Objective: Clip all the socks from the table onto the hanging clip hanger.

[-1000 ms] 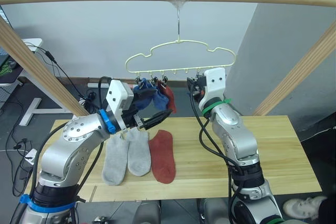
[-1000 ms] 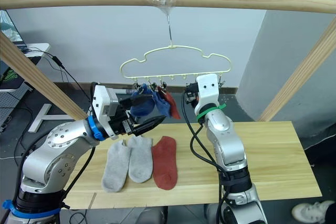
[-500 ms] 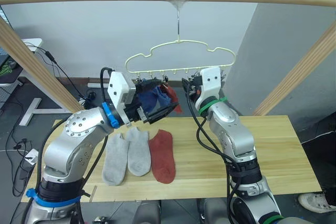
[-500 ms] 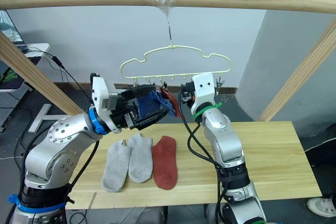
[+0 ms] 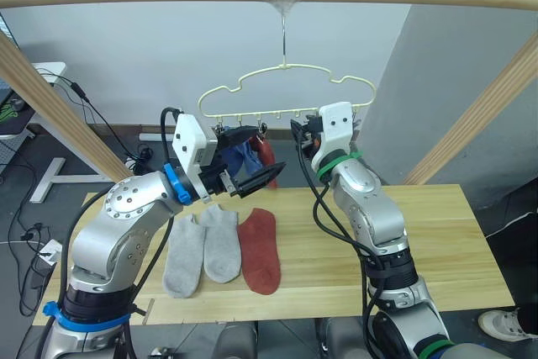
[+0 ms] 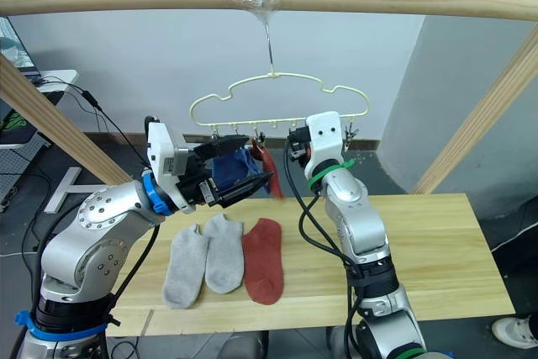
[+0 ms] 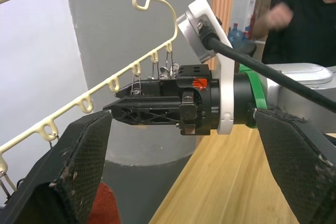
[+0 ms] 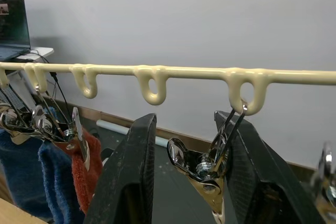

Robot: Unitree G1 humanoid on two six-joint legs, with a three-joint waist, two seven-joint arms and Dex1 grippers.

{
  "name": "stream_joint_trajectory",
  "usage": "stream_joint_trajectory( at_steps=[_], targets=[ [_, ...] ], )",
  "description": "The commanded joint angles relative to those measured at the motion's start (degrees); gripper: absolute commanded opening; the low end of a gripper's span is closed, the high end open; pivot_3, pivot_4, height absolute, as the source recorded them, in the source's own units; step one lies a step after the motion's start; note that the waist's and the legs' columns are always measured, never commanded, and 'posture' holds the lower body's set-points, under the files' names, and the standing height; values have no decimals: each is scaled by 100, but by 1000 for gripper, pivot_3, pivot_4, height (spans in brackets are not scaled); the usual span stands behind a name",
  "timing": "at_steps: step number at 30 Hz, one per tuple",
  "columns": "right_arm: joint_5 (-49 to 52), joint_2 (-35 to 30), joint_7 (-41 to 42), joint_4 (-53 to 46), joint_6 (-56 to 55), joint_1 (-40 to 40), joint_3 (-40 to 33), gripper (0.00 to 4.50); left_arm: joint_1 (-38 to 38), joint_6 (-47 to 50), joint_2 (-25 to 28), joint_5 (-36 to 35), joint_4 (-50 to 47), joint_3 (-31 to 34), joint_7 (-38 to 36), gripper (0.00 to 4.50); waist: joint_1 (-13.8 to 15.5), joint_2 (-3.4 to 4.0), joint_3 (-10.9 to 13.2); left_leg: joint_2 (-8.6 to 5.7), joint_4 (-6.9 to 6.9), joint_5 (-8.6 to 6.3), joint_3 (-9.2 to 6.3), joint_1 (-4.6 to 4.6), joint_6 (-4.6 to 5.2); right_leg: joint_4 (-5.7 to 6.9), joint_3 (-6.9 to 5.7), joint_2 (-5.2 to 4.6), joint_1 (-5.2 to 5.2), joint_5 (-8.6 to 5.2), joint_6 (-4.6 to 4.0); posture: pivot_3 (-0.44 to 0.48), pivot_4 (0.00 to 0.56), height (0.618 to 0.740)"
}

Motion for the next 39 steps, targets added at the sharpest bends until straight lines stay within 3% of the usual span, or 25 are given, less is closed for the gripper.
stream_joint_trajectory(
  at_steps=[1,7,15,24,28,31,39],
  targets=[
    [-5,27,-14,-124,-155,-121,12,1815,-51,-78,-29,-61,-207,128,26,4500,-1,0,0,0,0,0,0,0,0,0,0,0,0,0,0,110,217,740],
    [-3,16,4,-89,-179,-116,15,1815,-101,-112,-73,-30,-201,120,73,4500,0,0,0,0,0,0,0,0,0,0,0,0,0,0,0,110,217,740],
    [-10,-29,-5,-59,-201,-87,-14,15,-37,-70,-93,-35,-288,98,130,4500,-1,1,1,0,0,0,0,0,0,0,0,0,0,0,0,111,219,740],
    [137,-133,158,-183,-22,35,-47,15,399,-15,-23,293,-361,-82,261,4500,-4,3,2,0,0,0,0,1,0,1,1,0,0,0,0,99,222,740],
    [302,-389,436,-268,267,58,-155,15,1336,-173,-152,1605,658,-969,804,4500,-20,23,7,-2,-4,-1,11,21,2,-3,13,-1,14,0,0,79,224,740],
    [327,-525,492,-321,342,85,-153,15,1366,-328,-490,2322,1581,-1647,1049,4500,10,27,11,-3,-3,-2,5,18,3,-1,6,0,13,0,0,74,224,740],
    [316,-526,457,-524,537,167,-127,15,909,-918,-1319,3409,3253,-1941,1865,4500,-9,30,10,-2,1,6,0,17,10,3,2,0,14,1,0,55,220,740]
  ],
)
